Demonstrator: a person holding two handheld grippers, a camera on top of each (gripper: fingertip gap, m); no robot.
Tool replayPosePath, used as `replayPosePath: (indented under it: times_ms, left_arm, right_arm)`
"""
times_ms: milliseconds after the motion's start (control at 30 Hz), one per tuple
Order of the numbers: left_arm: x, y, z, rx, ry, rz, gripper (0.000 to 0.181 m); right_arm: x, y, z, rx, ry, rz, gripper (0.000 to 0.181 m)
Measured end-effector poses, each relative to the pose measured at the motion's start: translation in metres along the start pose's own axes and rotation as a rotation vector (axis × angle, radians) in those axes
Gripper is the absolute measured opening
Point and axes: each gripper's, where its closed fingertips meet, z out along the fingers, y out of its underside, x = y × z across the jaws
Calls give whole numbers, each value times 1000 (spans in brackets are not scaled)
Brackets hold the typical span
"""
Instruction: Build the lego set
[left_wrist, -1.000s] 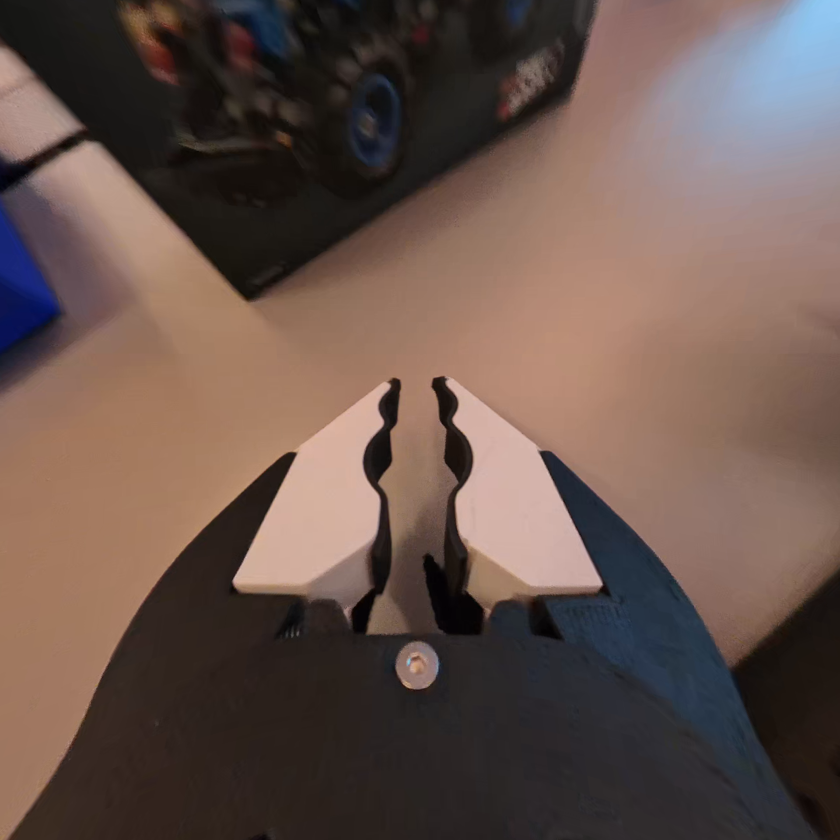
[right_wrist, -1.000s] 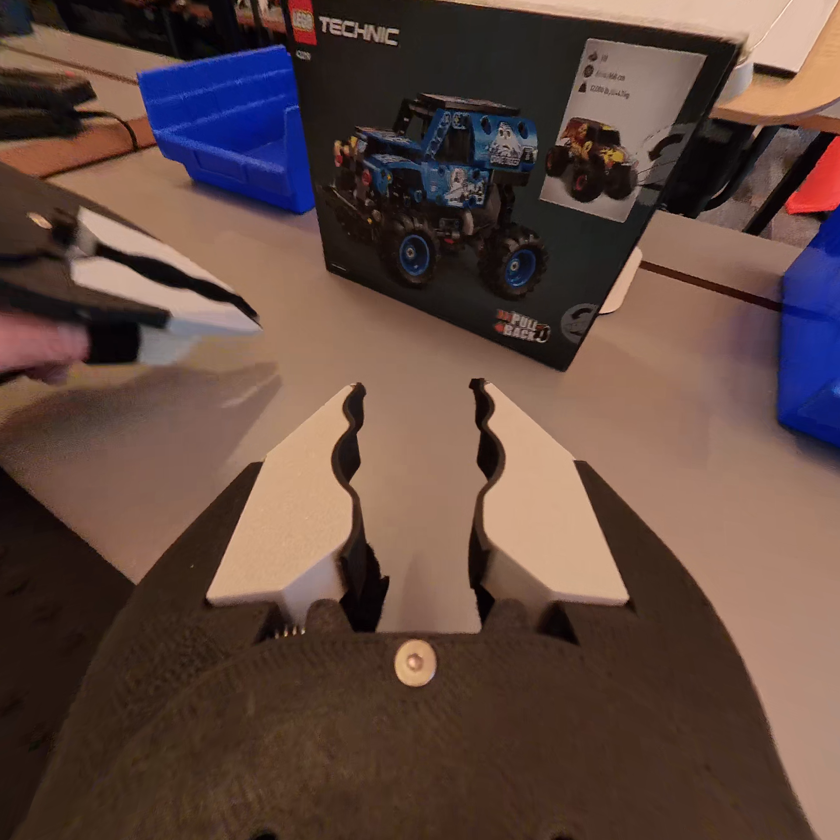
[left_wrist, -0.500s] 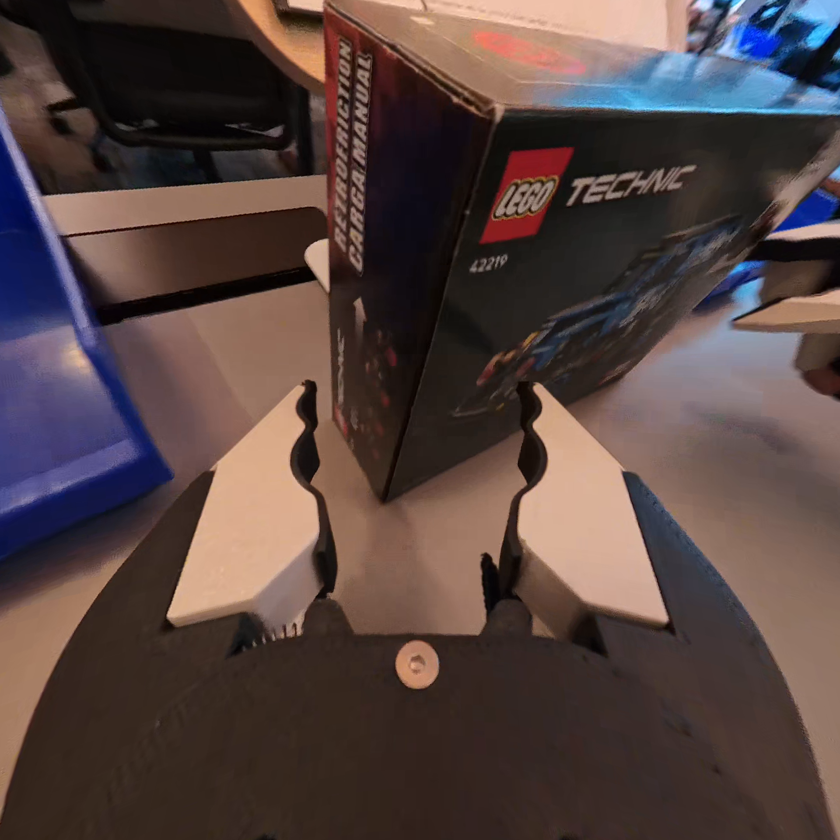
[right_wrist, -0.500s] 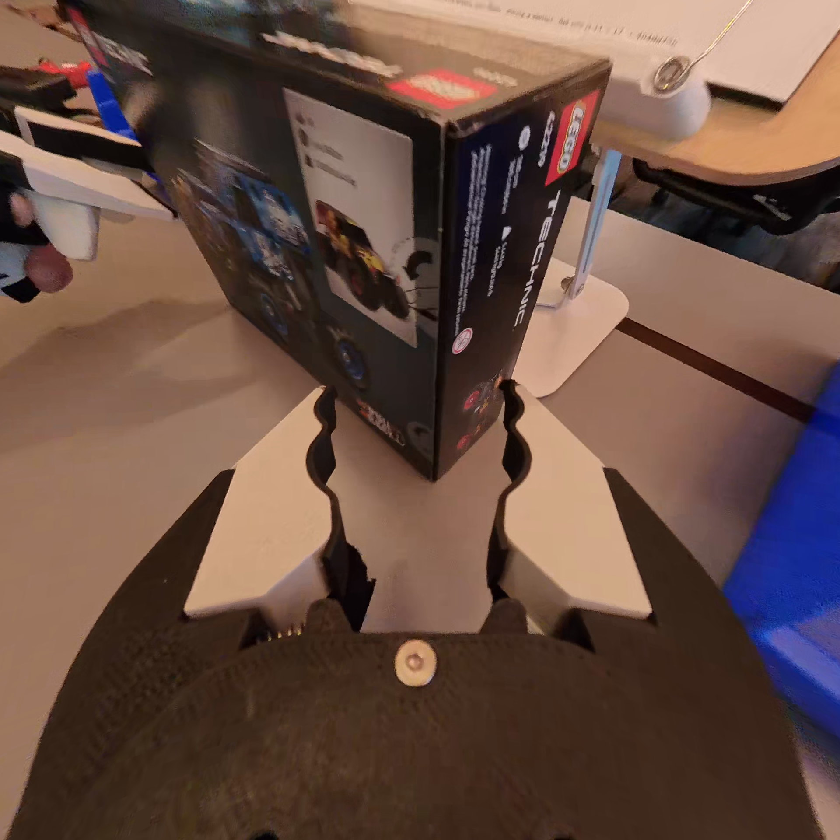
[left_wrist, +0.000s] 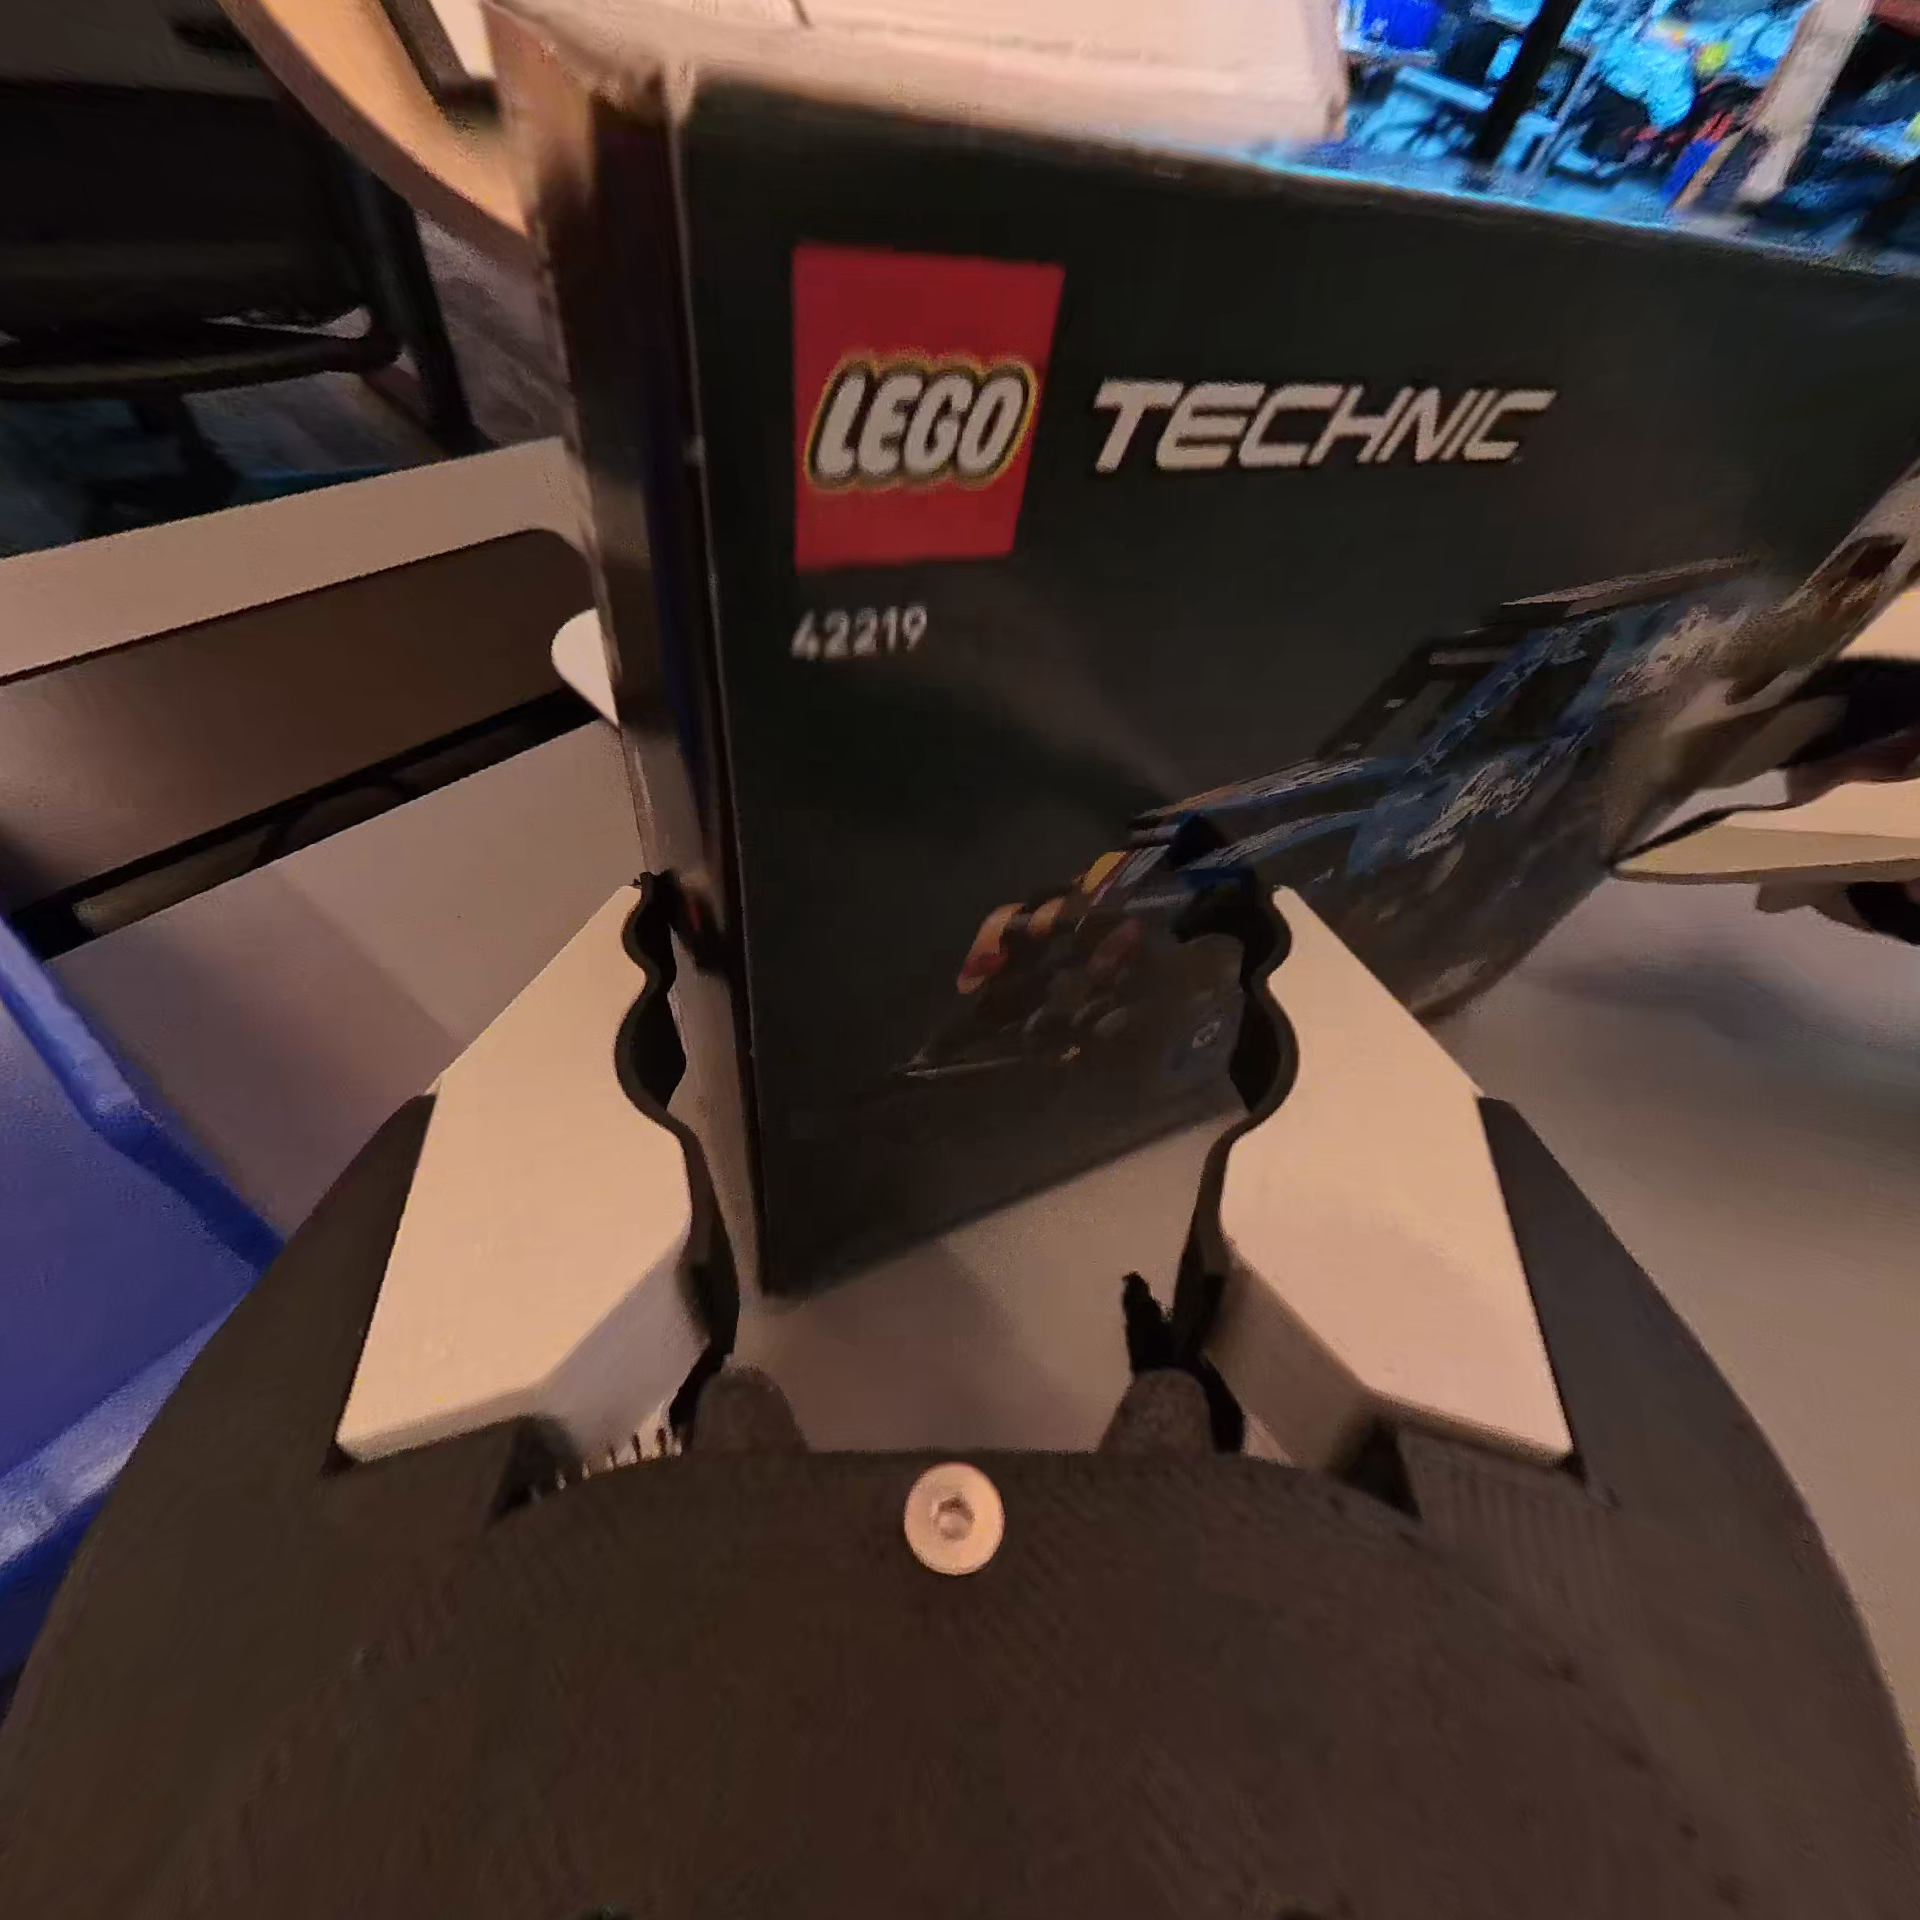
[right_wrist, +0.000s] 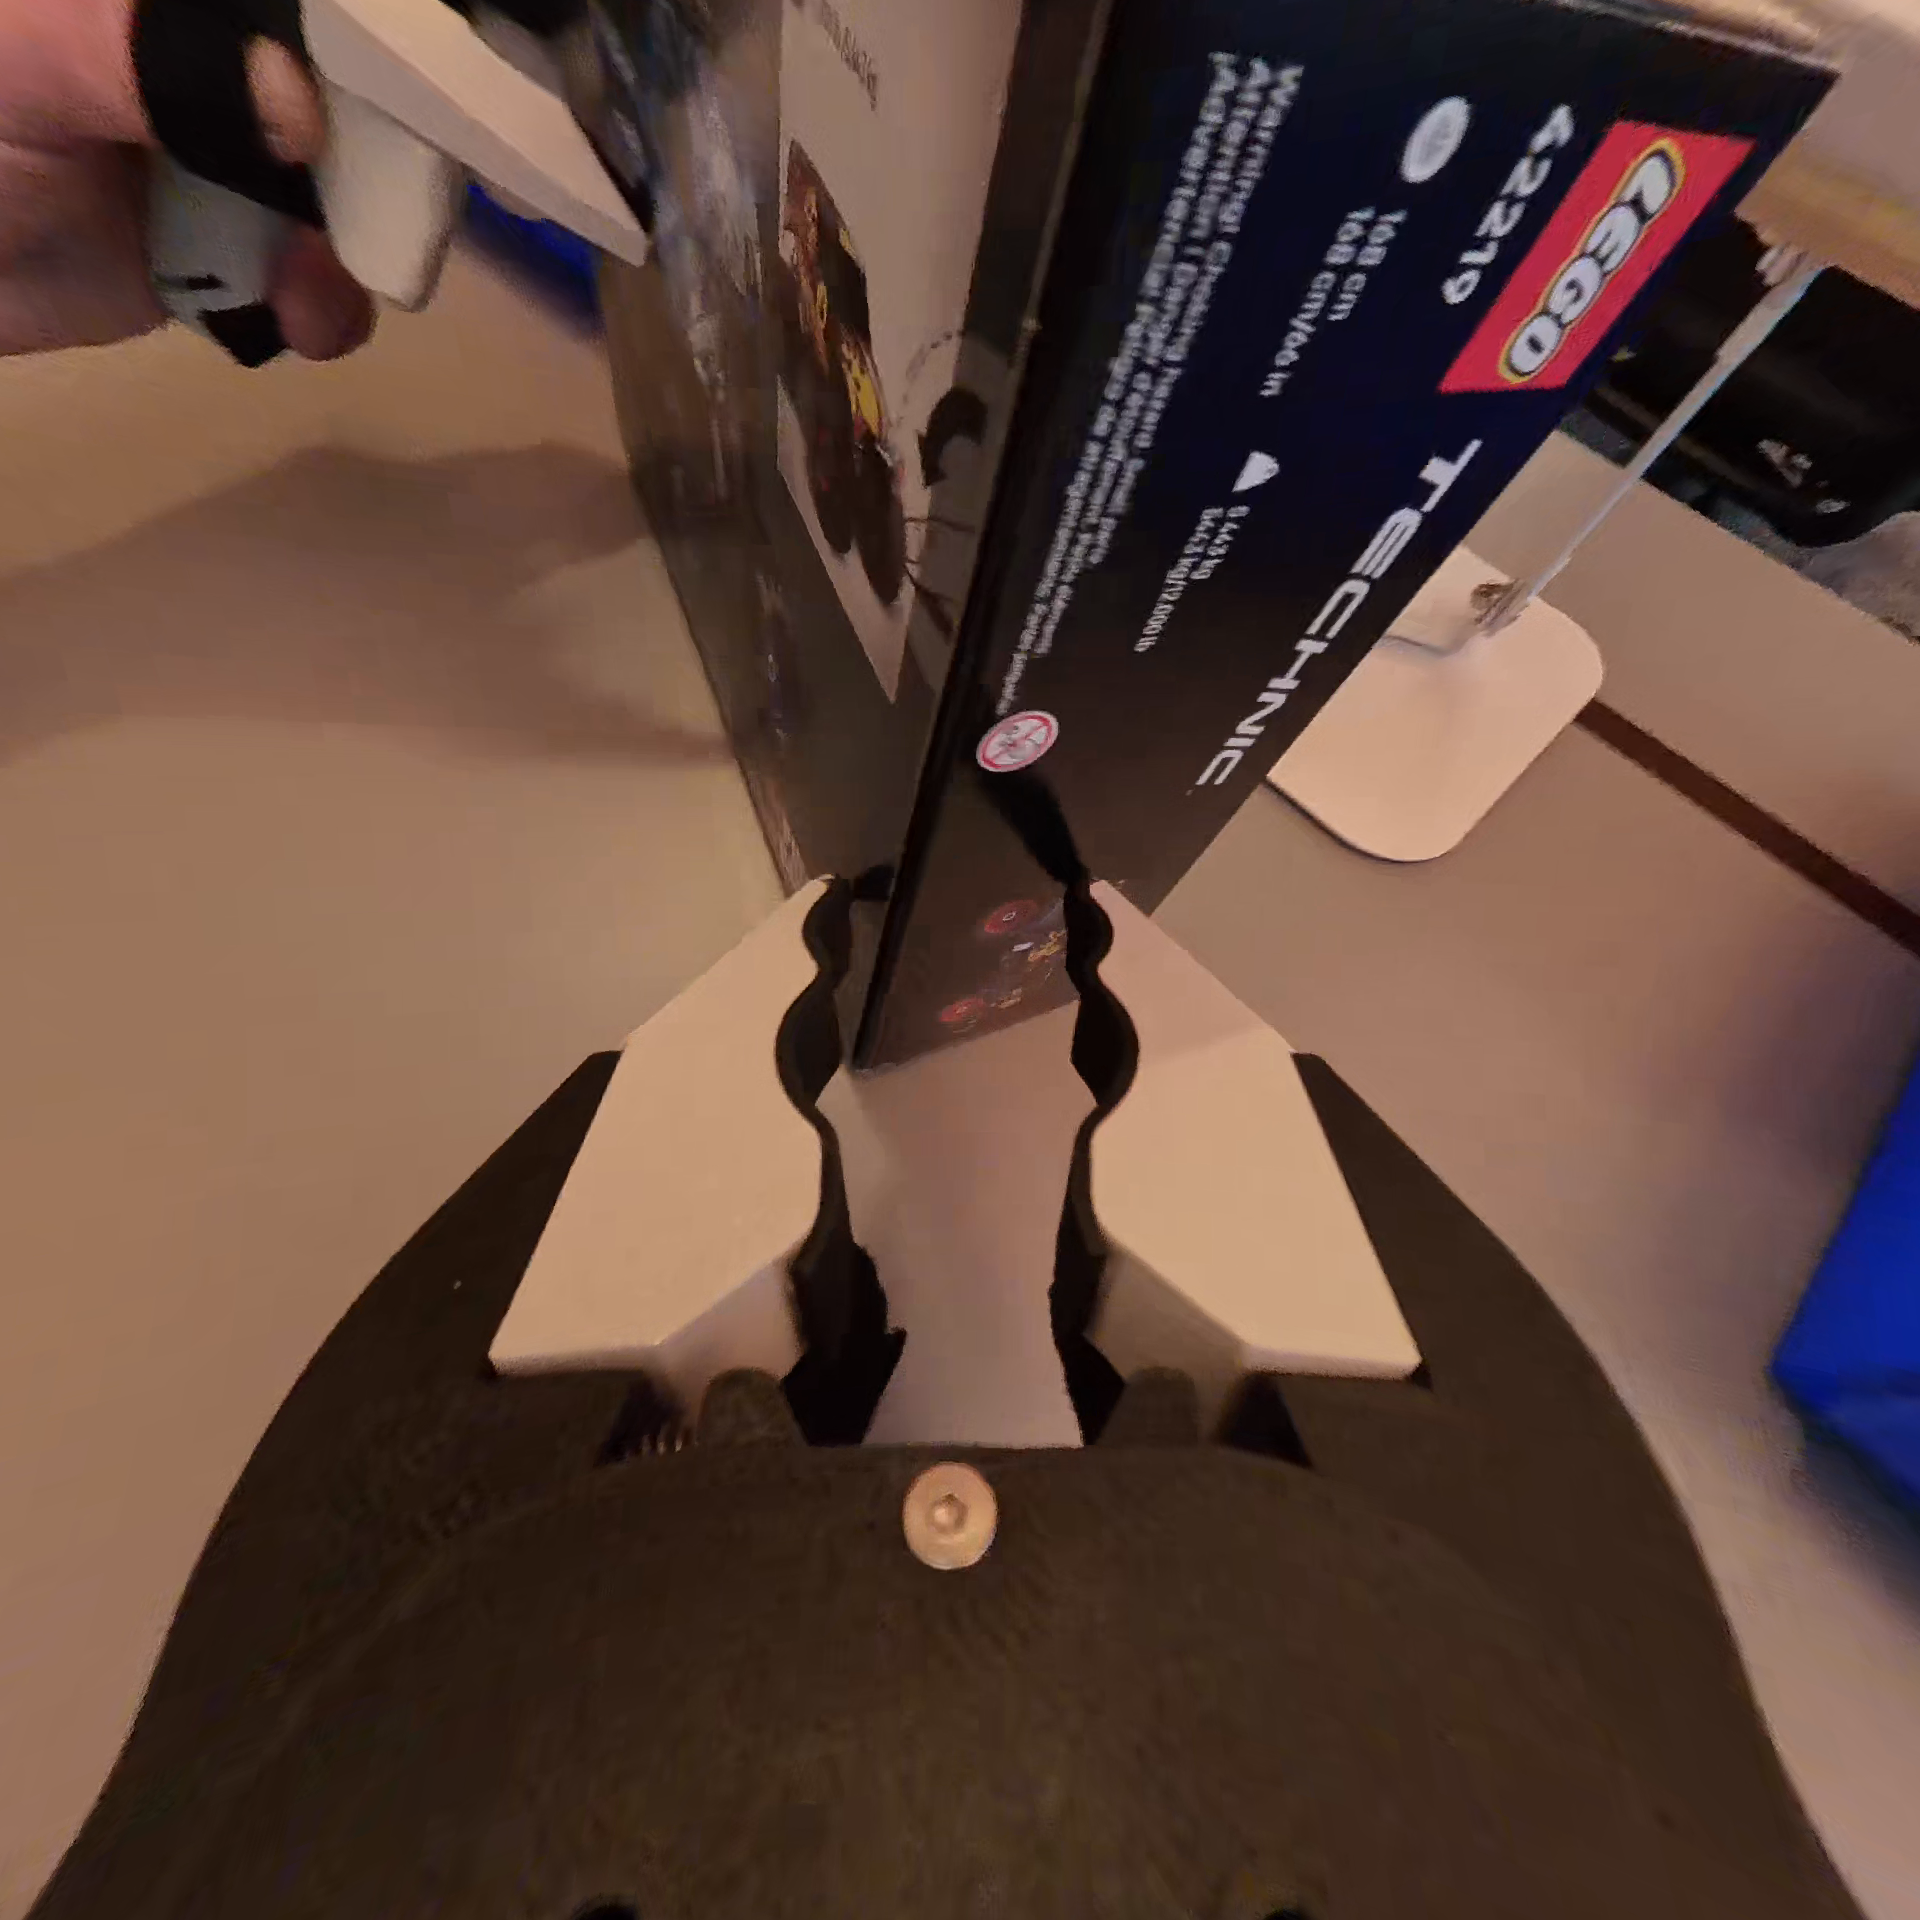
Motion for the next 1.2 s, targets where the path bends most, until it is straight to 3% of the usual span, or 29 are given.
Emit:
replayPosePath:
  times_ms: [133, 300, 400, 533, 633, 800, 933, 1000, 1100, 1200]
  left_arm:
    - [9, -12, -21, 28, 100, -13, 107]
    - [14, 2, -30, -153, 168, 11, 106]
    - [21, -5, -26, -201, 206, 30, 106]
    - [34, -22, -10, -275, 257, 40, 107]
    - [45, -26, 9, -373, 294, 65, 106]
    - [53, 4, 46, -582, 337, 97, 99]
    - [49, 31, 61, -723, 326, 152, 92]
    - [48, 24, 71, -697, 327, 195, 87]
    - [45, 12, 78, -681, 261, 286, 77]
    - [49, -4, 66, -622, 164, 374, 73]
  right_arm:
    - [-44, 0, -20, 14, -126, 13, 37]
    - [-77, 2, -31, -13, -202, 59, 42]
    - [-84, 3, -38, -11, -216, 75, 37]
    - [-94, 6, -48, -13, -268, 130, 34]
    - [-101, 13, -53, -34, -302, 173, 21]
    - [-120, 39, -48, -91, -399, 253, 7]
    - [-133, 43, -45, -81, -429, 244, 0]
    - [-139, 39, -44, -59, -446, 223, 3]
    - [-158, 36, -37, -63, -485, 149, 22]
    - [-160, 32, -43, -46, -505, 106, 28]
